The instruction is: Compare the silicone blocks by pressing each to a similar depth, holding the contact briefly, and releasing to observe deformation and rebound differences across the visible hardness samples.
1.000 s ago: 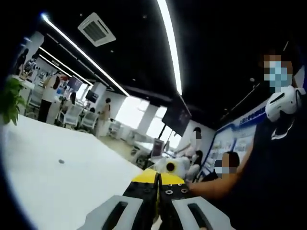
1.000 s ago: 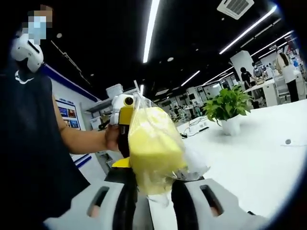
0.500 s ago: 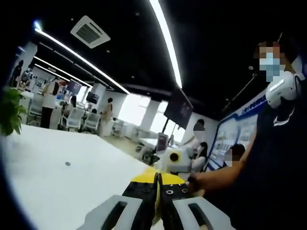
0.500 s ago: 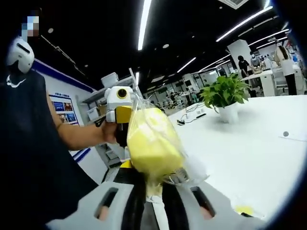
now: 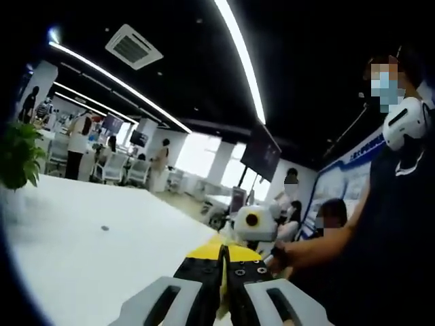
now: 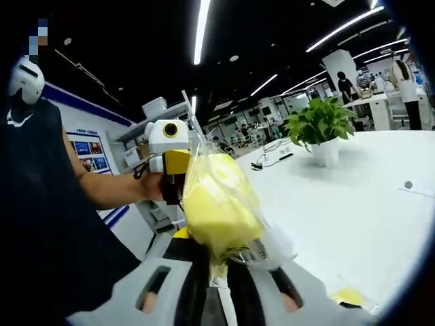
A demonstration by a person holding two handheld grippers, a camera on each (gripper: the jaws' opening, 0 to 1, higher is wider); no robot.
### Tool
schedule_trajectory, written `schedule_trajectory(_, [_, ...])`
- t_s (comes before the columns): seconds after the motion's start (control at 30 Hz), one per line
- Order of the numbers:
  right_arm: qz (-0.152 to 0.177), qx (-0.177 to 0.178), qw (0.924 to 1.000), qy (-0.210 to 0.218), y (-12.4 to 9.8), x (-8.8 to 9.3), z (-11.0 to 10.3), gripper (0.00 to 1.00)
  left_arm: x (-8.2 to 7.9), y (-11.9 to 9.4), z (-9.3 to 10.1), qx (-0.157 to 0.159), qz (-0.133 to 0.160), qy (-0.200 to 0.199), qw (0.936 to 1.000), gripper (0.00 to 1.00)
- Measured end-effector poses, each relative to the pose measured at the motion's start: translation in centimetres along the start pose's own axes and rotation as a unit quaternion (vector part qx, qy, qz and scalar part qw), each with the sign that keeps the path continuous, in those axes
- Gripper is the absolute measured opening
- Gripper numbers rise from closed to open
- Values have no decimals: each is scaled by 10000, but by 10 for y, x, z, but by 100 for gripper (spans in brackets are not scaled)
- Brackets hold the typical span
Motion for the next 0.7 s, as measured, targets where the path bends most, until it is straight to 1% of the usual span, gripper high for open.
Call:
schedule_trajectory(0.07, [-46, -22, 10000, 10, 1, 2, 0, 4, 3, -1, 0, -40, -12, 13, 10000, 0])
schedule_trajectory(0.27, [-122, -72, 9999, -2, 1, -1, -3, 4, 6, -2, -2, -182, 139, -142, 9996, 1])
schedule_trajectory(0.47, [-194, -88, 9997, -76, -3, -1, -4, 4, 7, 0, 1, -260, 295, -76, 9992, 0])
schedule_trajectory(0.53, [-197, -86, 9997, -83, -4, -1, -3, 4, 6, 1, 1, -249, 295, -93, 9992, 0])
schedule_trajectory(0.6, [-197, -70, 9997, -100, -5, 0, -3, 4, 6, 2, -4, -341, 247, -195, 9989, 6])
schedule_trajectory(0.63, [-188, -68, 9998, -91, -6, 0, -3, 4, 8, 2, -3, -272, 170, -255, 9992, 6])
schedule_trajectory(0.7, [-187, -45, 9998, -88, -6, 0, -2, 4, 8, 3, -2, -279, 165, -246, 9992, 5])
Point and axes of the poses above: the point that each gripper's makers call its tool centre point, and the gripper's own axes: y roughly forward along the fingers, z roughly to its right, x roughly out of its underside, the point moved 4 cm from there along -y, roughly backward along the fingers, and after that the axes turned 14 degrees about -z, right-handed, at the moved point
